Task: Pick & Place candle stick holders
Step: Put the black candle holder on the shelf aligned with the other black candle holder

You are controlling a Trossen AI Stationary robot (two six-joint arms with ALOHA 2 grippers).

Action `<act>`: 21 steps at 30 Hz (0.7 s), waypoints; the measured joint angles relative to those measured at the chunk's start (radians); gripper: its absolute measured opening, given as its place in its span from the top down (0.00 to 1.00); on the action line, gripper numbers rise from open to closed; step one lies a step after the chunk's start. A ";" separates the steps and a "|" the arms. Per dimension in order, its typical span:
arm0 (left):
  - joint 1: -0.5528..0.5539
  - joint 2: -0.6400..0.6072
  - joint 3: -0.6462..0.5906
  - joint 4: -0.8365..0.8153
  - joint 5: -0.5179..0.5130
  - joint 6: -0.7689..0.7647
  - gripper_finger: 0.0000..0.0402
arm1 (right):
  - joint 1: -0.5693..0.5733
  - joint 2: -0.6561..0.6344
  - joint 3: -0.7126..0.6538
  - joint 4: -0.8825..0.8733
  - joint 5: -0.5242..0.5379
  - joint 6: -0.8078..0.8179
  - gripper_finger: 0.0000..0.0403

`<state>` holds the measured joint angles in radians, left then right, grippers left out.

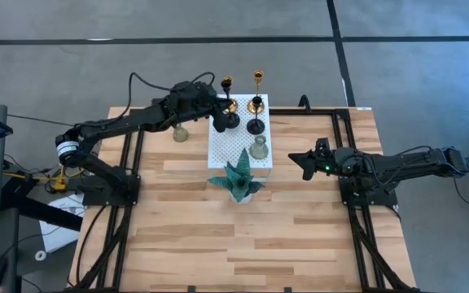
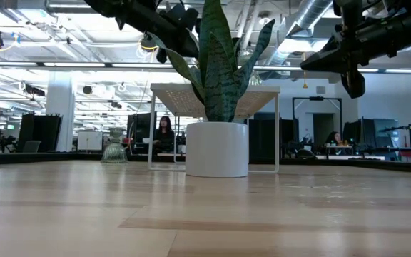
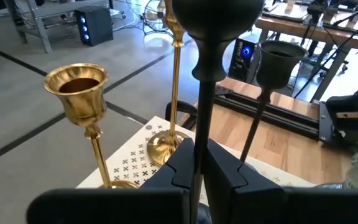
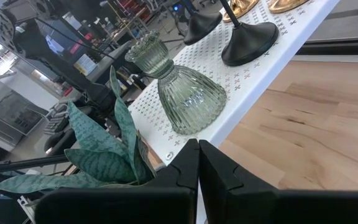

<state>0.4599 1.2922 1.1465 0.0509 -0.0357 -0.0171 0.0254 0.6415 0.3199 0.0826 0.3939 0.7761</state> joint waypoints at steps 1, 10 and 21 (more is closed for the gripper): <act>0.000 0.000 0.000 0.000 0.002 -0.010 0.97 | 0.000 0.000 0.000 0.000 0.000 0.000 1.00; 0.000 0.000 0.000 -0.008 0.014 -0.026 0.97 | 0.000 0.000 0.000 0.000 0.000 0.000 1.00; -0.008 -0.002 -0.055 0.007 0.012 -0.052 0.97 | 0.000 0.000 0.000 0.000 0.000 0.000 1.00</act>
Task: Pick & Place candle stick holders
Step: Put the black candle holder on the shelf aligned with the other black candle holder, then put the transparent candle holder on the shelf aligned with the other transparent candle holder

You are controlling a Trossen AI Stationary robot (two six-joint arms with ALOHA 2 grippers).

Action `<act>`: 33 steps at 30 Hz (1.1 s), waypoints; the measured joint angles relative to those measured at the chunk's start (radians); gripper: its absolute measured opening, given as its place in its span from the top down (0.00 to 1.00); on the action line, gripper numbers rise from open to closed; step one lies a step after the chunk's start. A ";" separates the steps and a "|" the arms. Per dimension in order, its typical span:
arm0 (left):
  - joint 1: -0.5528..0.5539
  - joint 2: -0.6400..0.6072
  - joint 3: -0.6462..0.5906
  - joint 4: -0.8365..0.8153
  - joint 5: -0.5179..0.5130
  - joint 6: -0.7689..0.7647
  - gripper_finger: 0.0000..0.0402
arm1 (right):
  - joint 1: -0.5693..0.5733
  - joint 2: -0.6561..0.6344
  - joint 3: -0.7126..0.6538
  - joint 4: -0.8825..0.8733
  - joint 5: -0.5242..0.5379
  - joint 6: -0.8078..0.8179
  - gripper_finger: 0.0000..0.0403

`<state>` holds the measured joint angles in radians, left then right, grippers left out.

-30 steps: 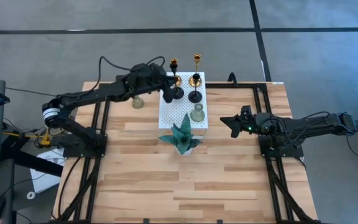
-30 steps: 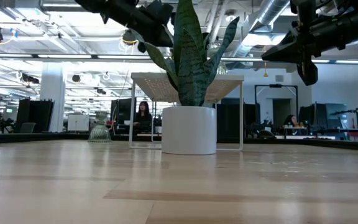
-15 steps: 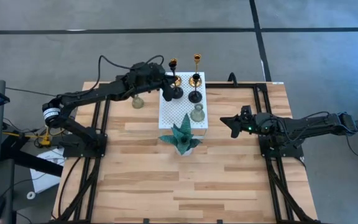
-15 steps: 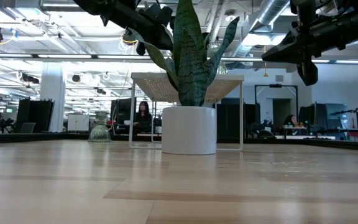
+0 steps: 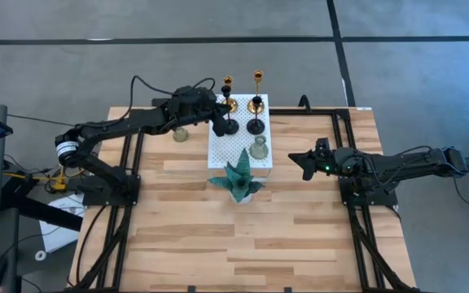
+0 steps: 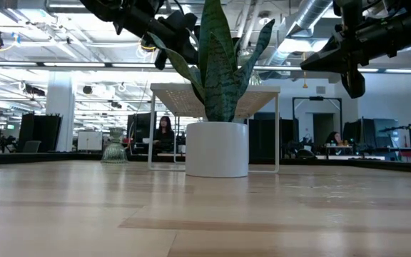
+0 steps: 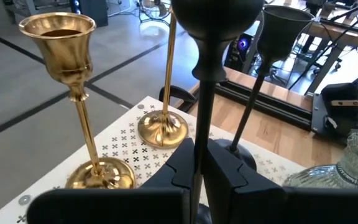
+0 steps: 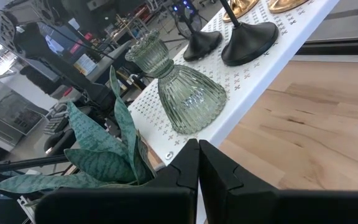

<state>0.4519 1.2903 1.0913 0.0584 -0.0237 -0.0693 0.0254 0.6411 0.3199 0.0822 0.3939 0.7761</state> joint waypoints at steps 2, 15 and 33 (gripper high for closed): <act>0.000 0.000 -0.001 0.002 -0.005 0.000 0.97 | 0.000 0.000 0.000 0.000 0.000 0.000 1.00; 0.000 0.000 -0.004 0.011 -0.027 0.000 0.79 | 0.000 0.000 0.000 0.000 0.000 0.000 1.00; -0.010 -0.087 -0.004 0.015 0.010 0.012 0.50 | 0.000 0.000 0.000 -0.001 0.000 -0.026 1.00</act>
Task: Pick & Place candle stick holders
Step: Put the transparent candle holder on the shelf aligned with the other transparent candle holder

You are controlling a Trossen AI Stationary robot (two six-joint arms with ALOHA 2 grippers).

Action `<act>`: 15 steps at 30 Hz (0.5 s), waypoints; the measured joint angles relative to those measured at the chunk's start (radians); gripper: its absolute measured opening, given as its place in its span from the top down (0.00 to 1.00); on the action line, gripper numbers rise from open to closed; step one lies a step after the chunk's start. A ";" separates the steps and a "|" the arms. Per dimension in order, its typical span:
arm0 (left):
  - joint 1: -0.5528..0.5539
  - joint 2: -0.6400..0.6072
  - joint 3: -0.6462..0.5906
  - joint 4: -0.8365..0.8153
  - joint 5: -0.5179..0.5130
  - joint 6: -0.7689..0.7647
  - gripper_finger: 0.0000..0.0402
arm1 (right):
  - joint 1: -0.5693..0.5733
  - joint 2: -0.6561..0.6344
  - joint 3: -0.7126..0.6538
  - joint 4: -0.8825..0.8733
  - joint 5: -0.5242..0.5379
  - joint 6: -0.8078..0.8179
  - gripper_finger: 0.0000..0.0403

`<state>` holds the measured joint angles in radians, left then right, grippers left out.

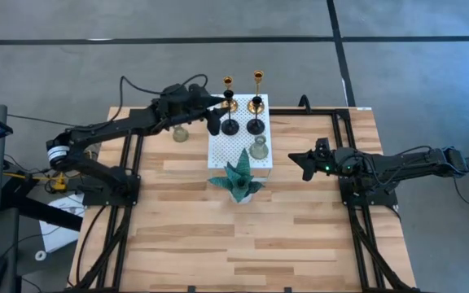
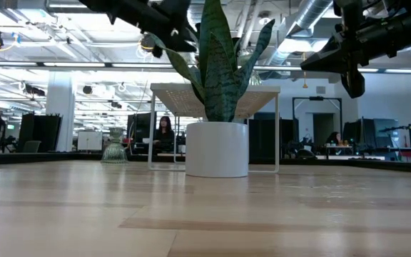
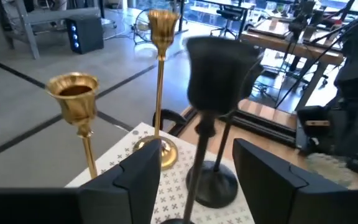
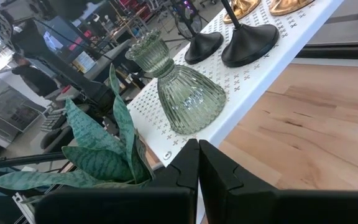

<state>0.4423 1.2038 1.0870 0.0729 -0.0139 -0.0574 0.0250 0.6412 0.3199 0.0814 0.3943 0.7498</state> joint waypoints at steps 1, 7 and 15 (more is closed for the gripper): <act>0.000 -0.016 0.000 -0.008 0.000 0.000 0.50 | 0.000 0.000 0.000 0.000 0.000 0.000 1.00; -0.012 -0.145 0.000 -0.116 0.036 0.001 0.52 | 0.000 0.000 0.000 0.000 0.000 0.000 1.00; -0.037 -0.350 -0.031 -0.510 -0.021 0.031 0.62 | 0.000 0.000 0.000 0.000 0.000 0.000 1.00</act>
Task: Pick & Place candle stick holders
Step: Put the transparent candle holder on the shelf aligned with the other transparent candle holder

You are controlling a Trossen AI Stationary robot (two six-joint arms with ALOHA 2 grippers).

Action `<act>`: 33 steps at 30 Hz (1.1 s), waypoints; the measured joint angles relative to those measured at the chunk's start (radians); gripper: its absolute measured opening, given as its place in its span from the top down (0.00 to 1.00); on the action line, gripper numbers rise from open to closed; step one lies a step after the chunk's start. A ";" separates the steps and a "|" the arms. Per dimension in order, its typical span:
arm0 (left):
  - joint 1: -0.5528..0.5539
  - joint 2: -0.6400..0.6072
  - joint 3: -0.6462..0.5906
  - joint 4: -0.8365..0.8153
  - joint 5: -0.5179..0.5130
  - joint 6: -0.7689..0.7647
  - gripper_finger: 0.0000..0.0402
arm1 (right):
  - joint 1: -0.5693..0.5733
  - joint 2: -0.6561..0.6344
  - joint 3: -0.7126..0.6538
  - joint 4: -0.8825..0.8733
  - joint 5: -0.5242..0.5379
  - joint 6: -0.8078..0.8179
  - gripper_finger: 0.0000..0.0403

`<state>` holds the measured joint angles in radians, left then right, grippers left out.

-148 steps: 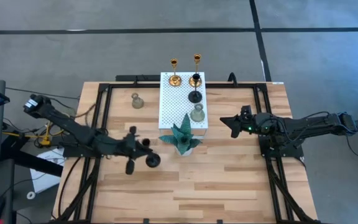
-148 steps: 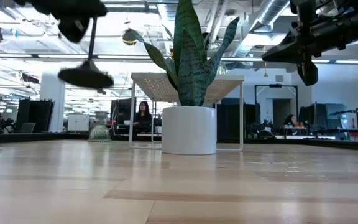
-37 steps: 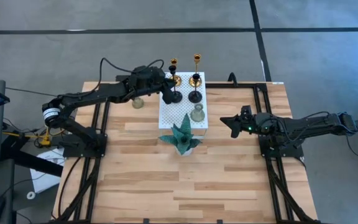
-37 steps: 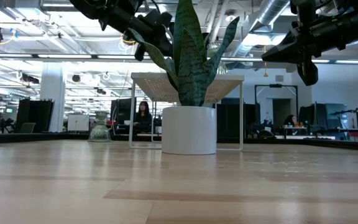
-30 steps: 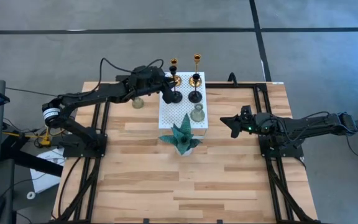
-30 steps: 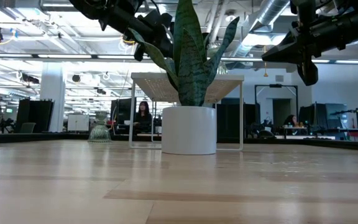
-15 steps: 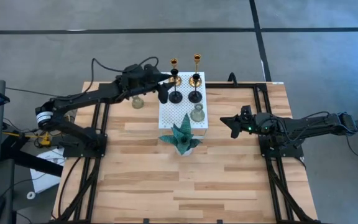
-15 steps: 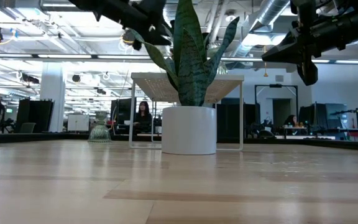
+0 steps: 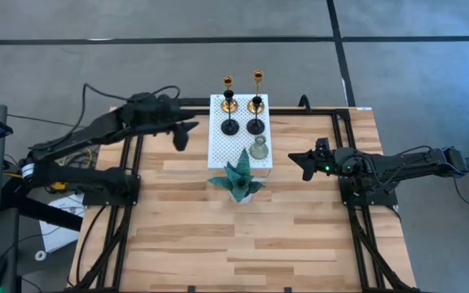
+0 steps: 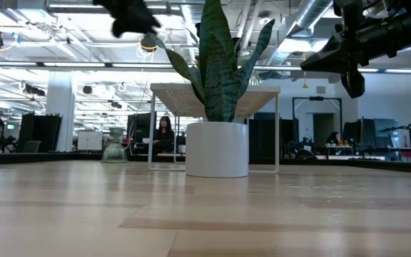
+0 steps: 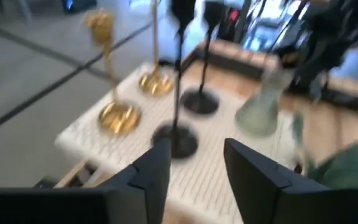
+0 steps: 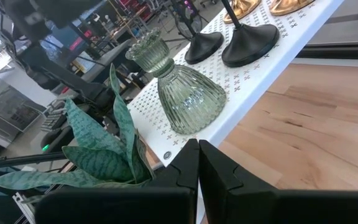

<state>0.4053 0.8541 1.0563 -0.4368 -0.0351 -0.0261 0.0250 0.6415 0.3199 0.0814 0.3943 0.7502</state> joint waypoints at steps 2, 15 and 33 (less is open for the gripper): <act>0.000 -0.038 -0.009 -0.084 -0.038 0.002 0.66 | 0.000 0.000 0.000 0.000 0.000 0.000 1.00; 0.000 -0.095 -0.117 -0.236 -0.219 -0.029 0.75 | 0.000 0.000 0.000 0.000 0.000 0.000 1.00; -0.019 -0.139 -0.436 -0.255 -0.141 -0.312 0.85 | 0.000 0.000 0.000 -0.024 0.000 0.002 1.00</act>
<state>0.3861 0.7150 0.6207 -0.6920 -0.1759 -0.3385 0.0250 0.6411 0.3200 0.0570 0.3939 0.7521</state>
